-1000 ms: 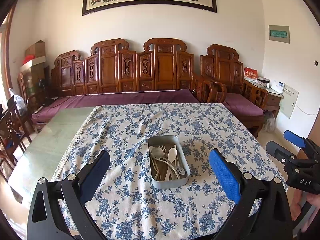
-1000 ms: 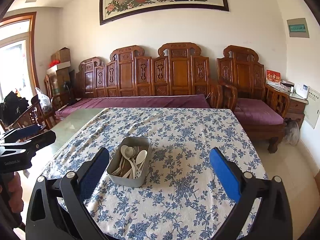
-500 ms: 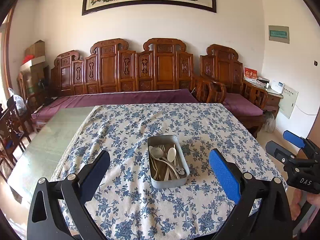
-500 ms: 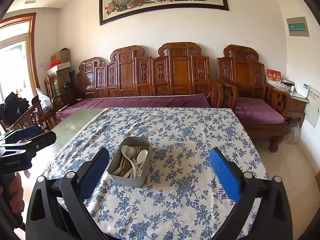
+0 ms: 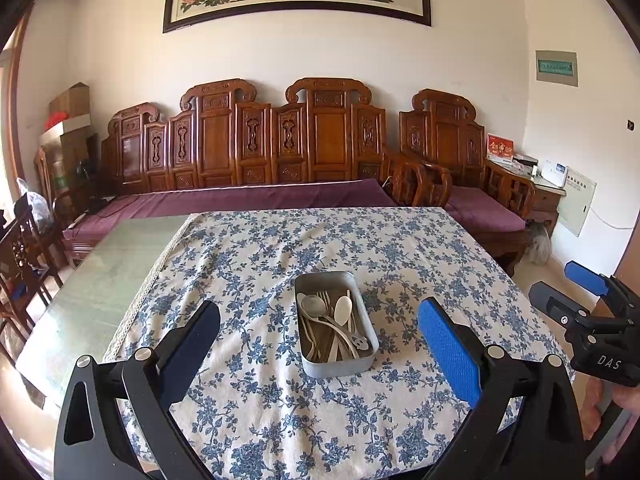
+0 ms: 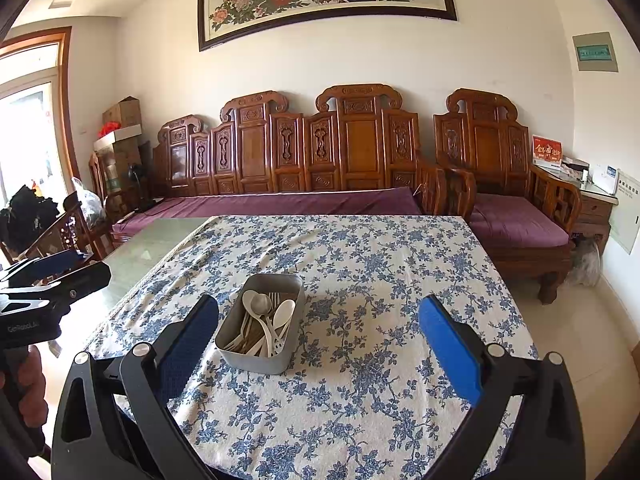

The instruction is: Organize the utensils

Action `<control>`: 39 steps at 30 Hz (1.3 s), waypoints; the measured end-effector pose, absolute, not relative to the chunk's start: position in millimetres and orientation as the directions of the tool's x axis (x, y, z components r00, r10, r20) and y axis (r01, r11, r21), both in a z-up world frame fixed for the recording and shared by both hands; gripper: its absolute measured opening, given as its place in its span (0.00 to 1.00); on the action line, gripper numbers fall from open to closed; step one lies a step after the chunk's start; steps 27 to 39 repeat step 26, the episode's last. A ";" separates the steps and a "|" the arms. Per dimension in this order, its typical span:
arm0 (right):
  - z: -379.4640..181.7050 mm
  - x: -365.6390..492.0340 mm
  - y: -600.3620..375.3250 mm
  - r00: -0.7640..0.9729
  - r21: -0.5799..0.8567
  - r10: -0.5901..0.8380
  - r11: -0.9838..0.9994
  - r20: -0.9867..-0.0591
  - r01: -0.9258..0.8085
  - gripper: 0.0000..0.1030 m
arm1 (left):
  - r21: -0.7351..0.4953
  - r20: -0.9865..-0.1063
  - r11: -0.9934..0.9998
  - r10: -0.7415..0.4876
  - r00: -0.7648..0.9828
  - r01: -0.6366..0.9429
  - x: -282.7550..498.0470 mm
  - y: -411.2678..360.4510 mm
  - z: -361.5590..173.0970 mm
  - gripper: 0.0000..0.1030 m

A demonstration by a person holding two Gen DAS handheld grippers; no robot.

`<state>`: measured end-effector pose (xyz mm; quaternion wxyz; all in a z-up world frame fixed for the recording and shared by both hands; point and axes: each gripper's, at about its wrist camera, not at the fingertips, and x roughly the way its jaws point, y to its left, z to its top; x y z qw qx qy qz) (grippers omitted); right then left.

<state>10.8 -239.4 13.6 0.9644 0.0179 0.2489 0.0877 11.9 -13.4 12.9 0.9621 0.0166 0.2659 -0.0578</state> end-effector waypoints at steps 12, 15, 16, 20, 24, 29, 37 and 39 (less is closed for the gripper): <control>14.1 10.9 -240.6 0.860 0.080 0.178 0.984 -0.477 -0.160 0.98 | 0.000 -0.512 0.993 -0.104 0.853 0.121 11.5 -13.2 13.5 0.93; 14.0 11.0 -240.5 0.860 0.080 0.179 0.984 -0.478 -0.161 0.98 | -0.001 -0.512 0.993 -0.105 0.852 0.121 11.5 -13.1 13.4 0.93; 14.3 10.9 -240.9 0.860 0.080 0.179 0.984 -0.477 -0.161 0.98 | -0.002 -0.512 0.993 -0.105 0.852 0.122 11.3 -12.7 13.8 0.93; 13.0 10.5 -239.2 0.860 0.084 0.181 0.983 -0.477 -0.161 0.98 | -0.002 -0.512 0.992 -0.107 0.852 0.123 11.1 -12.8 14.8 0.93; 12.6 10.4 -238.5 0.861 0.084 0.181 0.983 -0.476 -0.161 0.98 | -0.009 -0.513 0.992 -0.110 0.852 0.123 11.9 -12.9 15.7 0.93; 13.2 10.6 -239.6 0.861 0.084 0.181 0.983 -0.476 -0.160 0.98 | -0.012 -0.514 0.992 -0.111 0.851 0.122 11.9 -12.9 15.6 0.93; 13.2 10.6 -239.6 0.861 0.084 0.181 0.983 -0.476 -0.160 0.98 | -0.012 -0.514 0.992 -0.111 0.851 0.122 11.9 -12.9 15.6 0.93; 13.2 10.6 -239.6 0.861 0.084 0.181 0.983 -0.476 -0.160 0.98 | -0.012 -0.514 0.992 -0.111 0.851 0.122 11.9 -12.9 15.6 0.93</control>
